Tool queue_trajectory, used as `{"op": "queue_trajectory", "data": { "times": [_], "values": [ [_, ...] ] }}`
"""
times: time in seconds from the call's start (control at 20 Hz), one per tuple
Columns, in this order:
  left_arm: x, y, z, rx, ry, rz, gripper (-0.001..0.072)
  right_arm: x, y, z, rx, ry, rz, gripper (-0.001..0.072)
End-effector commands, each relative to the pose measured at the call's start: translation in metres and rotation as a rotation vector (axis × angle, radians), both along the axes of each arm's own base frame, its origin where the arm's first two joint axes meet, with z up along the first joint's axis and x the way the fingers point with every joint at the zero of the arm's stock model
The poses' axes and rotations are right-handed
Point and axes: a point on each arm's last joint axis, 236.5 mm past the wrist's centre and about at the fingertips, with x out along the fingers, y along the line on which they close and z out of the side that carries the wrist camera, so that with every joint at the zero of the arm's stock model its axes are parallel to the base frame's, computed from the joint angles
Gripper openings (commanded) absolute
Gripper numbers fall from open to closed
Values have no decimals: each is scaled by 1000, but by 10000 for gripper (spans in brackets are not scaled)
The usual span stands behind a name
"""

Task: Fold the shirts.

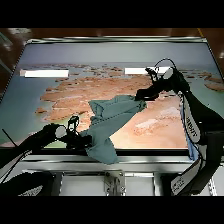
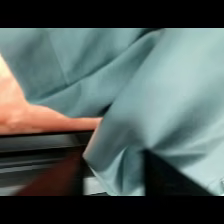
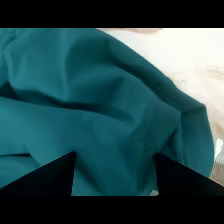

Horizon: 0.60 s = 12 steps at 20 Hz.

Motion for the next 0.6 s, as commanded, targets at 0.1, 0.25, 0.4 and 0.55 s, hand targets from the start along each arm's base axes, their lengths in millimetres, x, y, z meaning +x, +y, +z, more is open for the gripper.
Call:
{"op": "queue_trajectory", "data": {
  "times": [0.1,0.25,0.4,0.55],
  "values": [
    [7,-8,1,-16,-35,-30,42,-29,6,-9,-53,83,106,67],
    [31,15,46,99,-166,-196,40,-19,3,26,-62,-2,109,62],
    [89,69,159,334,-458,-218,40,12,-4,120,-97,-280,90,62],
    [125,94,347,276,-909,-73,41,20,-6,269,-74,-654,33,62]
  ]
}}
